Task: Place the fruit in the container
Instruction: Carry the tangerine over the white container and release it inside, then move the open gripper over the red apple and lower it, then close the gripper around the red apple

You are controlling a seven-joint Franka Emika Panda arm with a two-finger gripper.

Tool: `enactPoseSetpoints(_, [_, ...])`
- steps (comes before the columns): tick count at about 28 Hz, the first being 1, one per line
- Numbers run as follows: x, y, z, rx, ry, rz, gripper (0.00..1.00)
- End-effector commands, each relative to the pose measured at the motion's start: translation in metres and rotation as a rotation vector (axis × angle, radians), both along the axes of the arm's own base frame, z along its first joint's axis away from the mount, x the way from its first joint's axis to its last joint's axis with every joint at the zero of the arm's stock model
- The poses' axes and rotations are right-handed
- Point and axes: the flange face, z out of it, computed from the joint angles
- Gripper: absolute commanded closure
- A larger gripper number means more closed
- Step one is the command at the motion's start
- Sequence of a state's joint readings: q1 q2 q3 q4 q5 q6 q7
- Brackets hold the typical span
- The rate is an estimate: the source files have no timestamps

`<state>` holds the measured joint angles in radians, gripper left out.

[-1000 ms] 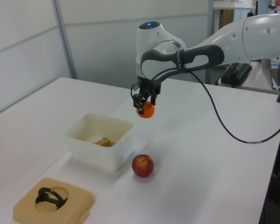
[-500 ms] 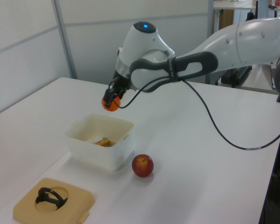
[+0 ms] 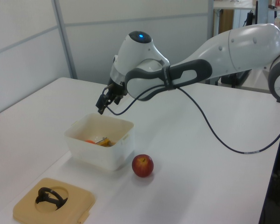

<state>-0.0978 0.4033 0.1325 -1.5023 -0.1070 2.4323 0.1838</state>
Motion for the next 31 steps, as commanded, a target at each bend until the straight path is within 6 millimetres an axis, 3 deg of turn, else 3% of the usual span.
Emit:
enactPoseSetpoints(1, [-0.031, 0.001, 0.033, -0.032, 0.151, 0.004, 0.00])
enactPoseSetpoints(6, [-0.053, 0.003, 0.032, -0.065, 0.319, 0.102, 0.00])
enactPoseSetpoints(11, [-0.065, 0.012, 0.006, -0.115, 0.452, 0.279, 0.00])
enactPoseSetpoints(12, [-0.067, 0.021, -0.008, -0.120, 0.477, 0.318, 0.00])
enactPoseSetpoints(21, [-0.077, 0.056, -0.060, -0.197, 0.572, 0.470, 0.00])
enactPoseSetpoints(22, [-0.078, 0.062, -0.074, -0.203, 0.593, 0.482, 0.00])
enactPoseSetpoints(31, [-0.071, 0.063, -0.118, -0.237, 0.647, 0.480, 0.00])
